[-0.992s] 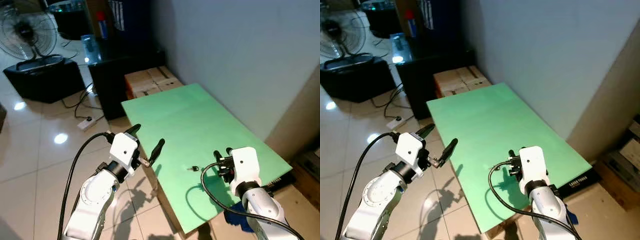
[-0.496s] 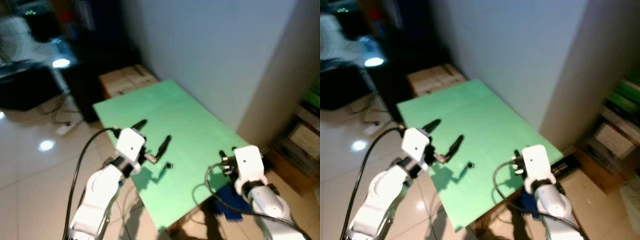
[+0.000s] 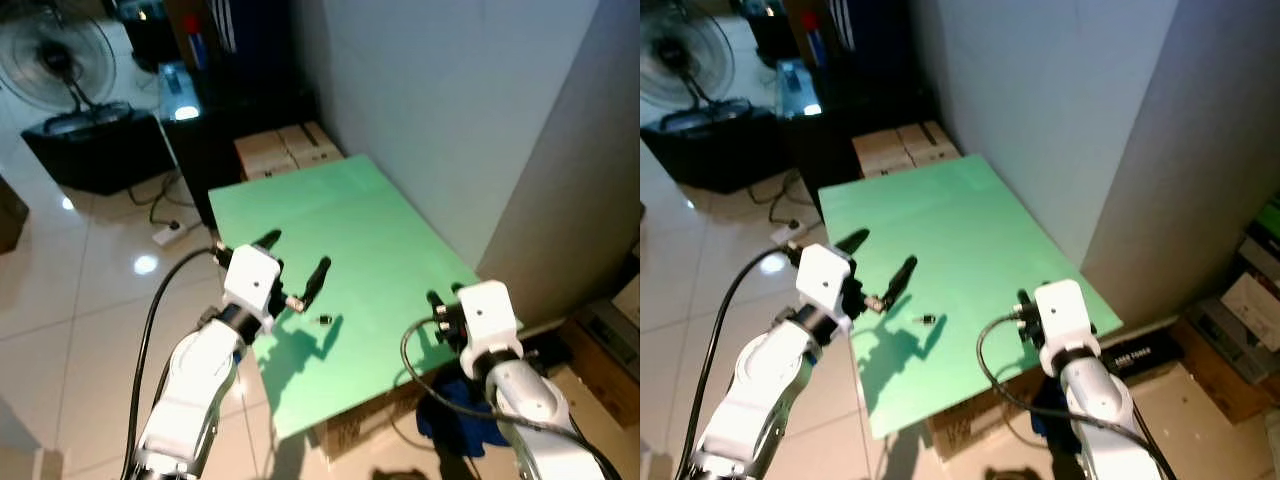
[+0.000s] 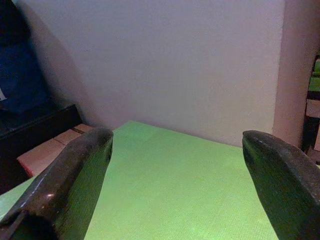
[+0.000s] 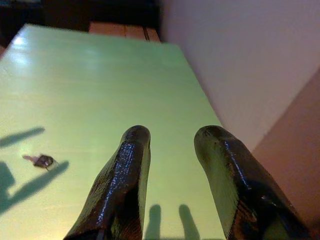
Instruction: Hang keys on a hook
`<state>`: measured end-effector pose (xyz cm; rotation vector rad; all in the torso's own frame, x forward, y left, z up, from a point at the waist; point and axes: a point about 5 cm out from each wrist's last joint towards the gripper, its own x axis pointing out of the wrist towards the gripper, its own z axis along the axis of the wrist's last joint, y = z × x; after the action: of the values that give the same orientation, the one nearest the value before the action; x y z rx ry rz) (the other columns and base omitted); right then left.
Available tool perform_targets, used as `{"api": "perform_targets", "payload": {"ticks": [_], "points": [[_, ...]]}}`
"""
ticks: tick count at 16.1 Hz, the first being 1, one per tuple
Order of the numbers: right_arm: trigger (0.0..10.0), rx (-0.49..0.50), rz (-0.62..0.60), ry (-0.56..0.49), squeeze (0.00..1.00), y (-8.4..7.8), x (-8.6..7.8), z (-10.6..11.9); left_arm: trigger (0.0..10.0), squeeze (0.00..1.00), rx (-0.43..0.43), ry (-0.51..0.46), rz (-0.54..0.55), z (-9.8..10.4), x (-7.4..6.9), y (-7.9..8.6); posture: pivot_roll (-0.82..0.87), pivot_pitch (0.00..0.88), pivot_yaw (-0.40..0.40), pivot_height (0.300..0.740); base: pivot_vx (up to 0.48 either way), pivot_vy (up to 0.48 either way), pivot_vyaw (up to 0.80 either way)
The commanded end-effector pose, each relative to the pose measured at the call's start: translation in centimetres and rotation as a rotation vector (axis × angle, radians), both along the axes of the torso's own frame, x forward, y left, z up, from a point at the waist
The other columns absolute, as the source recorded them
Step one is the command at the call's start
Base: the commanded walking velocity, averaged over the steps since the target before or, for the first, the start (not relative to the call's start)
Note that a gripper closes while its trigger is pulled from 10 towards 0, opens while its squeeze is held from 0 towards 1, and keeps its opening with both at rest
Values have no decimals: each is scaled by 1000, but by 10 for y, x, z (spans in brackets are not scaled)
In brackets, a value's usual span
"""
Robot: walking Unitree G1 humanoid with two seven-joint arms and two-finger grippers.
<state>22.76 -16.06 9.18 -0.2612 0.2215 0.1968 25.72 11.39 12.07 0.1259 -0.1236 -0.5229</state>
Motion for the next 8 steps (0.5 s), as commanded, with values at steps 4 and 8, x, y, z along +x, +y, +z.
{"api": "perform_targets", "payload": {"ticks": [4, 8], "points": [[10000, -8, 48, 8, 0, 5, -2, -2, 10000, 0, -16, 6, -3, 1, 1, 6, -136, 30, 55, 740, 62, 0, 555], [10000, 17, 32, 6, 0, 4, -3, -2, 10000, 0, -15, 10, -10, 1, 0, 6, -136, 37, 56, 740, 280, 0, 200]]}}
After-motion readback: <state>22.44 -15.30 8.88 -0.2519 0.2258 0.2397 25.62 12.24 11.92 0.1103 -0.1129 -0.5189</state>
